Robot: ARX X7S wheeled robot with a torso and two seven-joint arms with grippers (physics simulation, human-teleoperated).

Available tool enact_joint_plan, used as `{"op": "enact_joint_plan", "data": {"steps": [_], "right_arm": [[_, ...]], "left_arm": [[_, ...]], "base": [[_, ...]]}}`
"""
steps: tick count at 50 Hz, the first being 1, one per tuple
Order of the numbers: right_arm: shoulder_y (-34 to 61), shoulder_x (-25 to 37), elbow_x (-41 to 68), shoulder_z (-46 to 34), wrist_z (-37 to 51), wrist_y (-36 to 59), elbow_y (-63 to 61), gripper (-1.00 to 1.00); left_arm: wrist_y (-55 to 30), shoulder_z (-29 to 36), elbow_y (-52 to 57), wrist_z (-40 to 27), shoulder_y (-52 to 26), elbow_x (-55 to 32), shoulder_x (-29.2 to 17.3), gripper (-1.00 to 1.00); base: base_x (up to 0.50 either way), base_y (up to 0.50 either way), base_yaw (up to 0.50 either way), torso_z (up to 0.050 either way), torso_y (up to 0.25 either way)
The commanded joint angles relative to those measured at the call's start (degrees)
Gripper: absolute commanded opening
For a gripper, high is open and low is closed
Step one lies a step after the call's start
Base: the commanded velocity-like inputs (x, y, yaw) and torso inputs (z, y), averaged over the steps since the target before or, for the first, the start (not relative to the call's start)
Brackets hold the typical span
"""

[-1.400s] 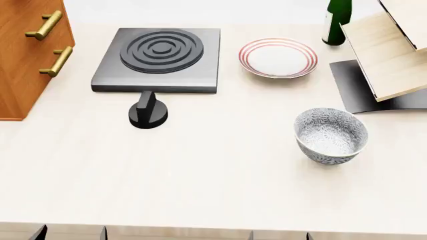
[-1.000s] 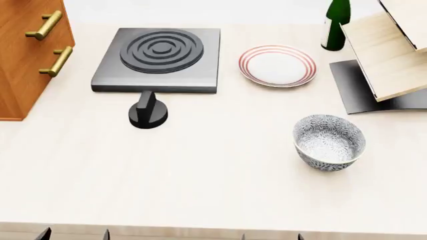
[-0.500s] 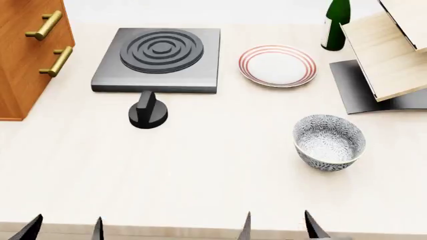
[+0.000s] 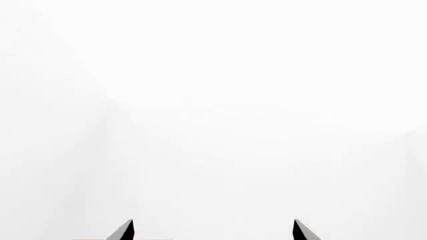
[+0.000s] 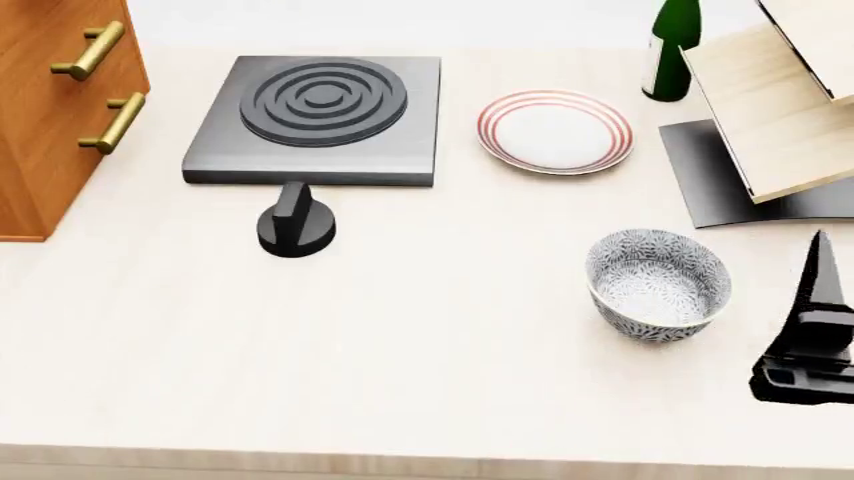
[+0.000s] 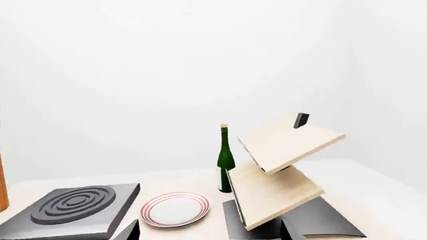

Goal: Put the bowl on the stove.

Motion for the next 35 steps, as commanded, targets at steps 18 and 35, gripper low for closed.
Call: {"op": "enact_joint_plan", "data": {"steps": [18, 35], "right_arm": [[-5.5, 8.0, 16.9, 34.3, -7.5, 10.8, -4.9, 1.0], [-6.7, 7.8, 16.6, 33.4, -8.2, 10.4, -5.4, 1.0]], "left_arm": [[22.2, -13.3, 9.1, -20.4, 13.7, -11.2, -27.7, 1.0], [27.6, -14.9, 8.9, -24.0, 17.8, -11.0, -32.8, 1.0]], "base": [[0.0, 0.0, 0.0, 0.0, 0.0], [0.0, 0.03, 0.0, 0.0, 0.0]]}}
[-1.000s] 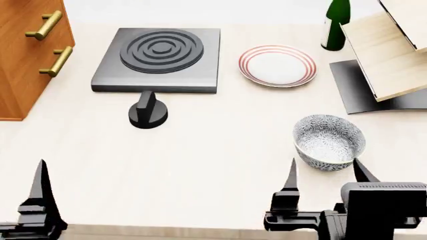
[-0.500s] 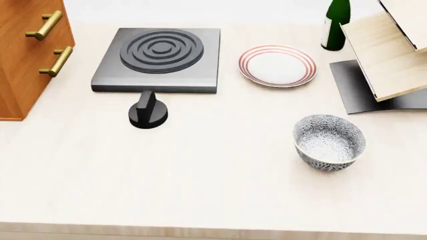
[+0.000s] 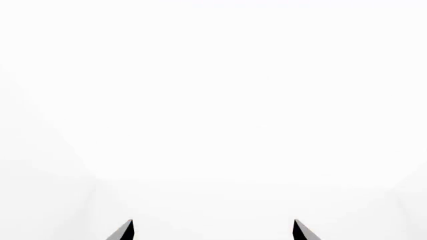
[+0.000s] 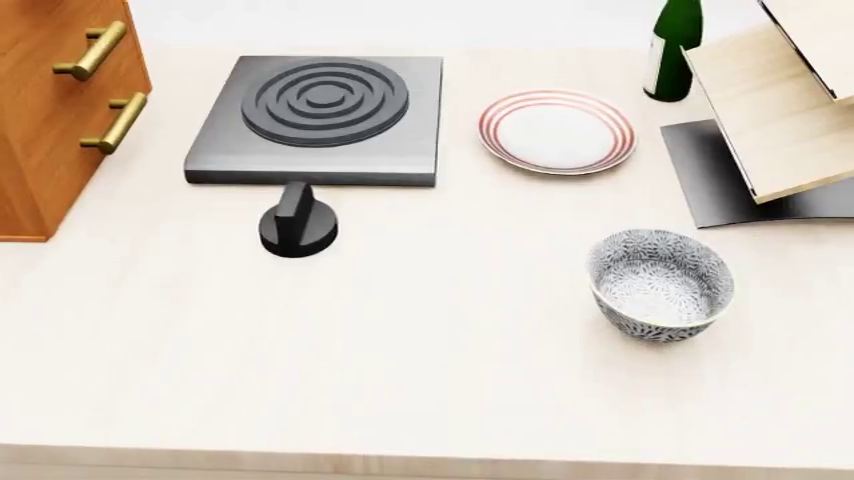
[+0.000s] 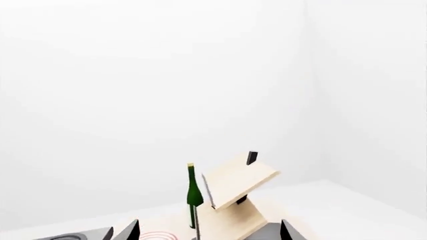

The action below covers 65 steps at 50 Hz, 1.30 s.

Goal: Put the bowl on the stove.

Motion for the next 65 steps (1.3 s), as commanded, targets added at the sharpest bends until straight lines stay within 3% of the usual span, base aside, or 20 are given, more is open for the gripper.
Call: {"op": "enact_joint_plan", "data": {"steps": [1, 38, 57, 65], "right_arm": [[-0.9, -1.0, -0.4, 2.5, -1.7, -0.7, -0.1, 1.0], [-1.4, -1.4, -0.6, 0.4, -2.1, -1.8, -0.3, 1.0], [-1.3, -1.6, 0.2, 0.0, -1.9, -1.6, 0.1, 1.0], [-1.1, -1.3, 0.9, 0.4, -1.7, -1.3, -0.3, 1.0]], "left_arm": [[5.4, -2.2, -0.3, -1.7, 2.6, 1.8, -1.9, 1.0], [8.2, 0.3, -1.3, -2.9, 4.6, 4.6, -2.5, 1.0], [8.8, 0.2, -1.7, -3.2, 5.2, 4.8, -2.7, 1.0], [9.1, 0.5, -1.8, -3.3, 5.2, 4.9, -2.9, 1.0]], "base": [[0.0, 0.22, 0.0, 0.0, 0.0], [0.0, 0.5, 0.0, 0.0, 0.0], [0.0, 0.01, 0.0, 0.0, 0.0], [0.47, 0.0, 0.0, 0.0, 0.0]]}}
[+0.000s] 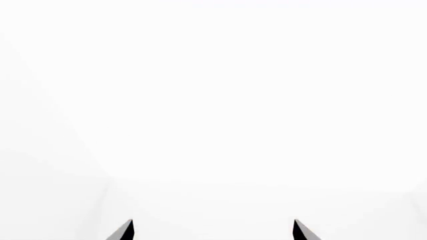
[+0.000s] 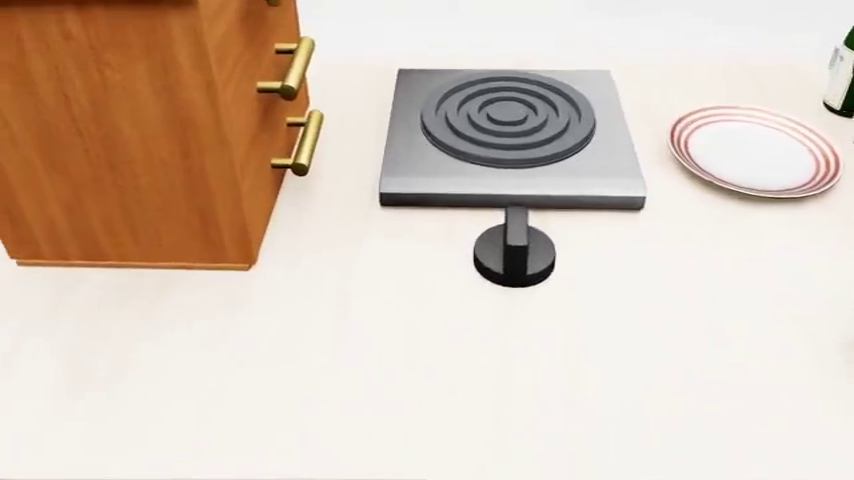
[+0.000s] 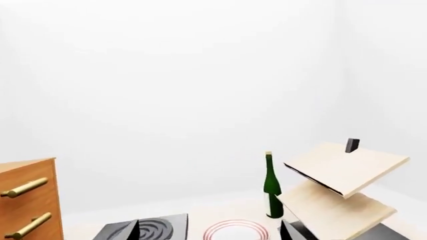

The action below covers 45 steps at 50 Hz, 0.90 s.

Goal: Put the bowl on the stove.

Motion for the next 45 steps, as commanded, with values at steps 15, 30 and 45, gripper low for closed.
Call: {"op": "enact_joint_plan", "data": {"steps": [15, 30, 45], "right_arm": [[0.1, -1.0, -0.4, 1.4, -0.9, -1.0, 0.2, 1.0], [-0.1, -0.8, 0.1, 1.7, -0.7, -0.7, 0.3, 1.0], [-0.4, -0.8, 0.1, 1.5, -0.6, -0.7, 0.4, 1.0]], "left_arm": [[2.5, -1.3, -0.4, 0.4, 0.8, 2.3, 1.2, 1.0], [3.1, -0.9, -0.5, 0.5, 1.2, 2.3, 1.2, 1.0], [3.5, -1.8, -0.5, 0.4, 1.7, 1.8, 1.0, 1.0]], "base": [[0.5, 0.0, 0.0, 0.0, 0.0], [0.5, 0.0, 0.0, 0.0, 0.002], [0.5, 0.0, 0.0, 0.0, 0.002]]}}
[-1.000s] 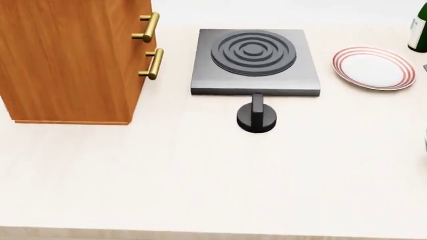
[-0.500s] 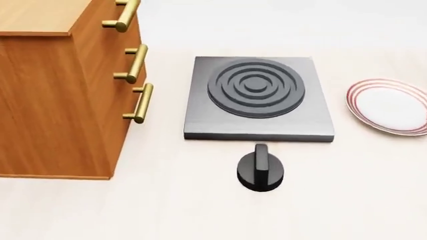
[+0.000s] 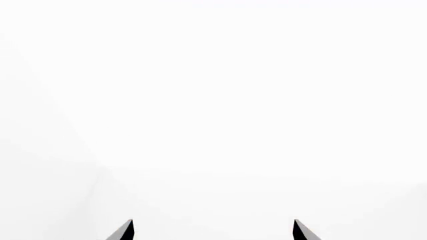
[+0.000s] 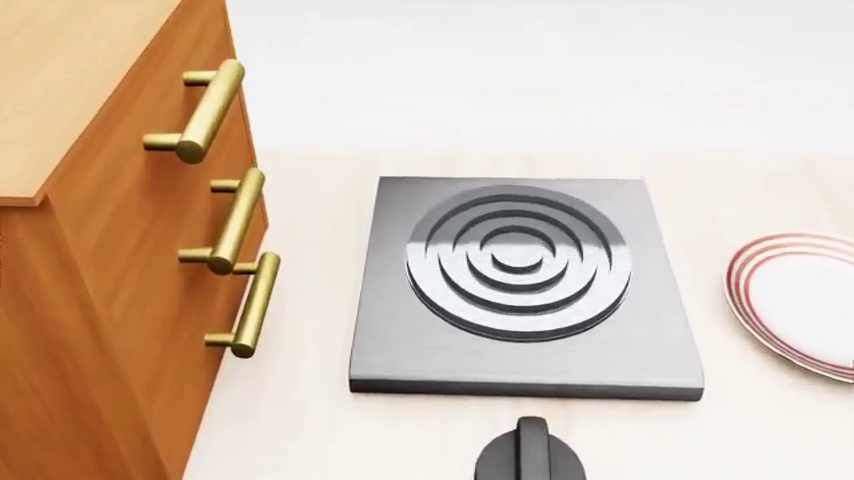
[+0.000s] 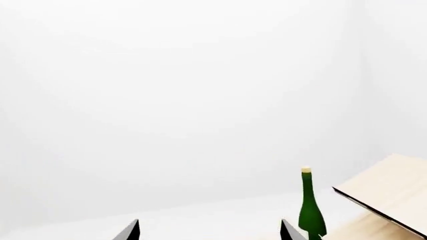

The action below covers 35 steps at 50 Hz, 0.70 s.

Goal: Put the bowl on the stove.

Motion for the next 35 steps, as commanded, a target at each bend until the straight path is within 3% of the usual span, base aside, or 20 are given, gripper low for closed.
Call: {"op": "enact_joint_plan", "data": {"steps": [1, 18, 24, 35], "right_arm": [[-0.3, -1.1, -1.2, 1.4, -0.9, -0.9, 0.5, 1.0], [2.7, 1.5, 0.5, -1.3, 0.4, 1.1, 1.6, 1.0], [10.7, 8.9, 0.4, -8.5, 2.4, 3.0, 6.3, 1.0], [19.6, 22.7, 3.6, -18.4, 2.0, 11.3, 15.6, 1.0]], "left_arm": [[2.0, -2.1, -0.2, 0.6, 0.5, 1.5, 1.2, 1.0], [2.6, -1.0, -0.5, 0.5, 0.3, 1.8, 0.9, 1.0], [2.8, -0.3, -0.6, 0.3, -0.1, 1.9, 0.5, 1.0], [3.0, -0.1, -0.7, 0.4, 0.3, 2.2, 0.8, 1.0]], "base": [[0.5, 0.0, 0.0, 0.0, 0.0], [0.5, 0.0, 0.0, 0.0, 0.0], [0.5, 0.0, 0.0, 0.0, 0.0], [0.0, 0.0, 0.0, 0.0, 0.0]]}}
